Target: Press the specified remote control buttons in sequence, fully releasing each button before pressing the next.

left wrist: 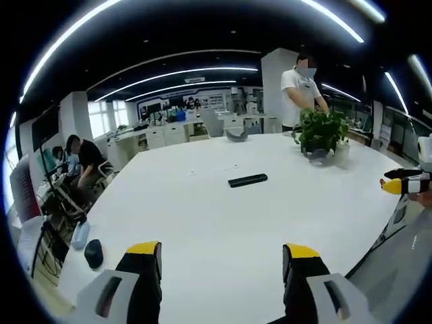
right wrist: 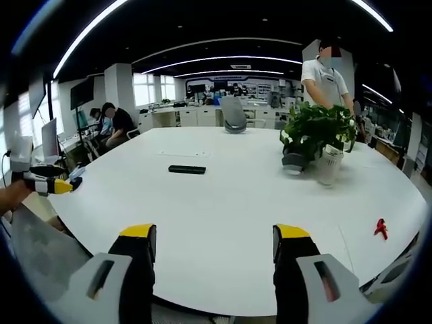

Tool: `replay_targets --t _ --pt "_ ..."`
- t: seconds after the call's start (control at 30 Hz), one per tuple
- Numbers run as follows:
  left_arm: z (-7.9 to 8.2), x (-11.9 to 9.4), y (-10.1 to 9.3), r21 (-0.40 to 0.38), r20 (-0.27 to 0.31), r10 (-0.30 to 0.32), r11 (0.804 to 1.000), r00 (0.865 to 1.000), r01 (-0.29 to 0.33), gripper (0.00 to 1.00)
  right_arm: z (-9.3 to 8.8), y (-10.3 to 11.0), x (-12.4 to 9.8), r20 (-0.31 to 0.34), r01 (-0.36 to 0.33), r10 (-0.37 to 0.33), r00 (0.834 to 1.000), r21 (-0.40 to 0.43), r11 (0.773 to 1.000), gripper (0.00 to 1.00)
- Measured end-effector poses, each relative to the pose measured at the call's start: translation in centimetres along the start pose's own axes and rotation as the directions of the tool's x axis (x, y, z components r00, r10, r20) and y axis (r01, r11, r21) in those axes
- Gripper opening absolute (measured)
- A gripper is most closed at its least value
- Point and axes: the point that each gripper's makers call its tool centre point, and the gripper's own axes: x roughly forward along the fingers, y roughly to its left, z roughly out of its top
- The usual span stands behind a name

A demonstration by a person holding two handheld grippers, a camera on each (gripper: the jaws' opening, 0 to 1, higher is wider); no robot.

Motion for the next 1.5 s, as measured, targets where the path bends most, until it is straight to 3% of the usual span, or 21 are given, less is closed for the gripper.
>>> replay_targets --t 0.4,0.8,0.9,1.13,1.37,1.5 --pt "3.6 3.3 -0.6 0.122 -0.058 -0.135 0.982 0.989 0.142 0.68 -0.3 0.0 0.1 -0.015 -0.003 0.003 1.000 -0.005 1.000 0.73" --pt "7.8 7.0 -2.4 0.237 -0.102 -0.248 0.934 0.963 0.265 0.65 -0.5 0.0 0.3 -0.030 -0.004 0.004 1.000 -0.004 1.000 0.72" --pt "8.7 8.2 -2.7 0.306 -0.132 -0.264 0.906 0.955 0.293 0.65 -0.6 0.0 0.3 -0.036 -0.005 0.005 0.999 -0.008 1.000 0.72" --pt "10.7 10.8 -3.1 0.382 -0.171 -0.305 0.856 0.937 0.348 0.64 -0.9 0.0 0.4 -0.051 -0.008 0.007 0.999 -0.005 1.000 0.71" --pt "10.9 14.1 -2.8 0.461 -0.251 -0.302 0.798 0.920 0.388 0.59 -1.2 -0.2 0.5 -0.065 0.001 -0.002 0.998 -0.004 1.000 0.71" --pt "11.0 15.7 -3.4 0.487 -0.289 -0.323 0.761 0.901 0.429 0.57 -1.3 -0.2 0.5 -0.075 0.004 -0.004 0.997 -0.002 1.000 0.70"
